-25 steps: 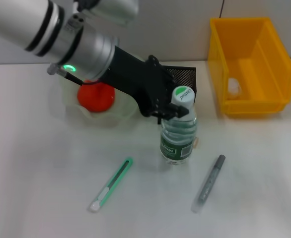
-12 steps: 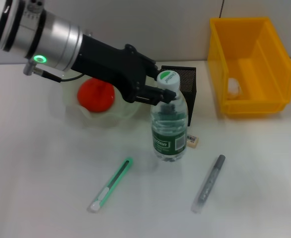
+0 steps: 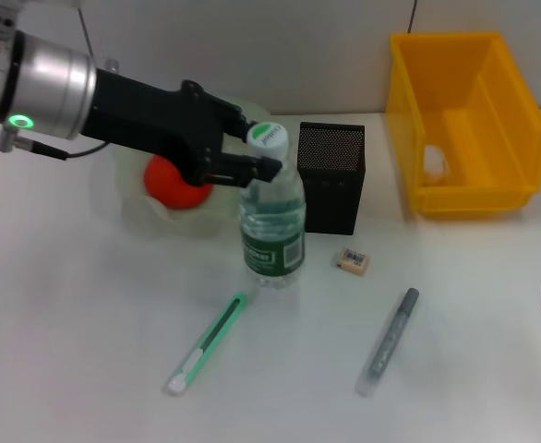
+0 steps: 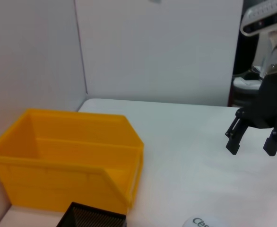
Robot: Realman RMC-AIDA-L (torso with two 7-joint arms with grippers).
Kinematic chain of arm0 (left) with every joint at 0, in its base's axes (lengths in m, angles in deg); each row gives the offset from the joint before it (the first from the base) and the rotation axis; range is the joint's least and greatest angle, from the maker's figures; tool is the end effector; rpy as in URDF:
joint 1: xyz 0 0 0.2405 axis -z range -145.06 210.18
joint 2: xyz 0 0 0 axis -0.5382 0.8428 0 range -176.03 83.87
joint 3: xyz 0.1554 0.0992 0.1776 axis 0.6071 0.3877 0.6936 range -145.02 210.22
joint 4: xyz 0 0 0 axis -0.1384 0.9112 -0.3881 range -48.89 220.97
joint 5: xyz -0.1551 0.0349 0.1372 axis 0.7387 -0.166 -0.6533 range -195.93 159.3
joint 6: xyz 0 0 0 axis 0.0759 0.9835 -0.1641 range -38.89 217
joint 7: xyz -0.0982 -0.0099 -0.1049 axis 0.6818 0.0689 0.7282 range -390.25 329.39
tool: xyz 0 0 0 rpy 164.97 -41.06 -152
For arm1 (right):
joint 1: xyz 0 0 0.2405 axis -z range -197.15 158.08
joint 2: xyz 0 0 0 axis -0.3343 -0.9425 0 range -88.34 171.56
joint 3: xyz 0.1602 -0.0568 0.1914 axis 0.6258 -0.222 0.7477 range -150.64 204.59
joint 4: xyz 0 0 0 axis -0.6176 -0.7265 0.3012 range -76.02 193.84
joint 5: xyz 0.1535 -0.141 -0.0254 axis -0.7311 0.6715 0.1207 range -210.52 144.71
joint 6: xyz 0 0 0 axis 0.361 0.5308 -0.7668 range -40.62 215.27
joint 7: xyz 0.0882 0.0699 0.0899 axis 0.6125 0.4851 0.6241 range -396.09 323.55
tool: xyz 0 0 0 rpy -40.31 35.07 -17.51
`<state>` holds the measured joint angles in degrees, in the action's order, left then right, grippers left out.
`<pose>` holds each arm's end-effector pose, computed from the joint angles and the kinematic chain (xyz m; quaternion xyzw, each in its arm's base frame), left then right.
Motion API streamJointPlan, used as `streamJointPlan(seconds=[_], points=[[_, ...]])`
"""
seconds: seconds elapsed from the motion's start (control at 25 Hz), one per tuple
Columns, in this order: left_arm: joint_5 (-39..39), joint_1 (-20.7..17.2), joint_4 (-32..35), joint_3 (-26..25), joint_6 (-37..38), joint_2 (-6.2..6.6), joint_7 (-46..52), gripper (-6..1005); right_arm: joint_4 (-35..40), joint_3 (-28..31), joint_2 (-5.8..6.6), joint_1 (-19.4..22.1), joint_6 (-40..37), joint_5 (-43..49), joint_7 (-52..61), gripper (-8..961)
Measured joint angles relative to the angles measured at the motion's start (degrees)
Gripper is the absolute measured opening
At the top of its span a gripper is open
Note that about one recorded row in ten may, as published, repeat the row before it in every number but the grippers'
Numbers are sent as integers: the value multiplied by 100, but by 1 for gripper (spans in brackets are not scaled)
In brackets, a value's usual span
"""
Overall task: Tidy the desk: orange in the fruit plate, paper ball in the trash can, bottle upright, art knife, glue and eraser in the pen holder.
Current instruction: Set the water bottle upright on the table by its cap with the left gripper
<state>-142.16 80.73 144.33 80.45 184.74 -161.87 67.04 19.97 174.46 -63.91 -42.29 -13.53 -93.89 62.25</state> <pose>-0.1266 0.3997 0.0506 -0.9890 -0.0502 -0.1080 0.0882 0.3353 0.2897 0.1084 -0.8866 0.3943 0.2036 0.1305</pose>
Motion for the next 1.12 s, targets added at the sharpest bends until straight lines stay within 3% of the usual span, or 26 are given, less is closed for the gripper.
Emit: streamJointPlan(seconds=[0.48, 1.12], points=[[72, -266, 43, -62, 44, 279, -1, 444, 84, -9, -13, -127, 40, 0, 27, 767], [71, -682, 3, -529, -6, 505, 10, 443, 159, -8, -90, -151, -84, -49, -341, 767]])
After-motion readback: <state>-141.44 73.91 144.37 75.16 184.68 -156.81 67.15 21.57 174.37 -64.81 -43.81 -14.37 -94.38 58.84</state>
